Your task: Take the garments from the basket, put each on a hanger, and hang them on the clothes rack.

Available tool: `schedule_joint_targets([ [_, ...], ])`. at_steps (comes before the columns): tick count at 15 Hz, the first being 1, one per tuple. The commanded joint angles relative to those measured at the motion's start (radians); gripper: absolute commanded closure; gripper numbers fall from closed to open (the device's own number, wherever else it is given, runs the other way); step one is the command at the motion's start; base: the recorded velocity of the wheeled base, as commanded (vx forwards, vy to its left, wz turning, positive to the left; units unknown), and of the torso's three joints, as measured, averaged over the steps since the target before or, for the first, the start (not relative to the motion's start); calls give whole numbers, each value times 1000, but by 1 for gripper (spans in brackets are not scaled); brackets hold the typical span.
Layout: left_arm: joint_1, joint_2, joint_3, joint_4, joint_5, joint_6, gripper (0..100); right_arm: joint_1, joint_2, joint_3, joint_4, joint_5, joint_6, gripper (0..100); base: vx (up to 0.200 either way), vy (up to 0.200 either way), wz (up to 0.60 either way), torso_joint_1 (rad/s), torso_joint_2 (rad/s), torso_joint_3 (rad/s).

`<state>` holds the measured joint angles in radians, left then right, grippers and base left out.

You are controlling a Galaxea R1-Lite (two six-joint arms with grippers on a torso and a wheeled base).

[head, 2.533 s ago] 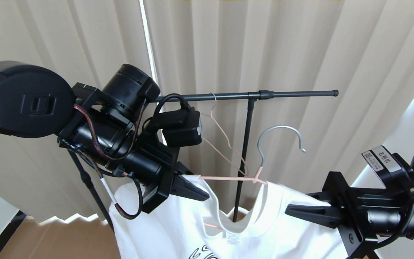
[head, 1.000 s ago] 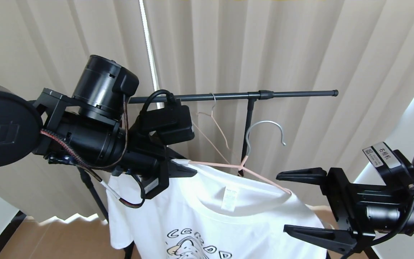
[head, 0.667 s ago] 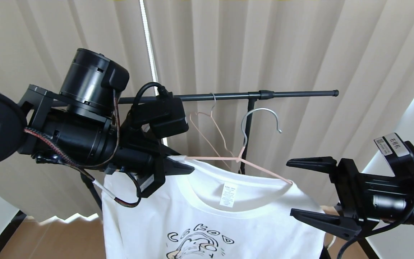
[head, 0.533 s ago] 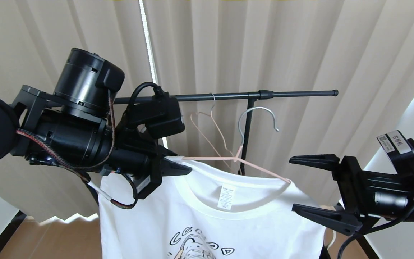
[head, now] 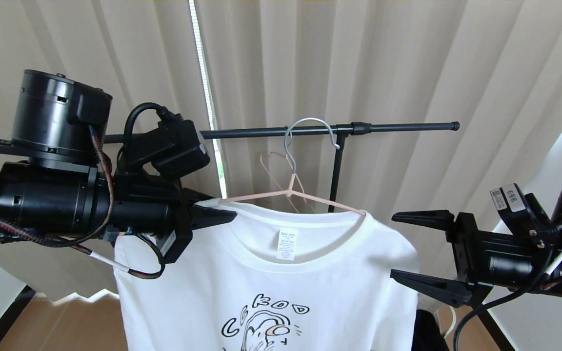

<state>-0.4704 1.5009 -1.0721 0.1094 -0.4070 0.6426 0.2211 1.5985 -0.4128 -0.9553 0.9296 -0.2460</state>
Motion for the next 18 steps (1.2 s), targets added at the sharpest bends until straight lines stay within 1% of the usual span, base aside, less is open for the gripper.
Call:
schedule_joint_targets([
  [1, 19, -56, 61, -30, 14, -7, 100, -3, 64, -9, 0, 0, -3, 0, 0, 0, 0, 0, 0, 0],
  [2, 24, -80, 89, -45, 19, -17, 100, -11, 92, -14, 0, 0, -6, 0, 0, 0, 0, 0, 0, 0],
  [5, 30, -113, 112, -53, 20, -27, 100, -20, 136, -18, 0, 0, -35, 0, 0, 0, 0, 0, 0, 0],
  [9, 46, -143, 115, -53, 20, -32, 100, -20, 190, -21, -20, 0, -36, 0, 0, 0, 0, 0, 0, 0],
  [12, 47, -163, 120, -53, 20, -52, 100, -22, 221, -21, -43, 0, -36, 0, 0, 0, 0, 0, 0, 0],
  [15, 49, -186, 141, -53, 54, -52, 100, -34, 233, -23, -54, 0, -36, 0, 0, 0, 0, 0, 0, 0],
  [18, 61, -205, 150, -53, 56, -60, 100, -45, 247, -27, -65, 2, -36, 0, 0, 0, 0, 0, 0, 0],
])
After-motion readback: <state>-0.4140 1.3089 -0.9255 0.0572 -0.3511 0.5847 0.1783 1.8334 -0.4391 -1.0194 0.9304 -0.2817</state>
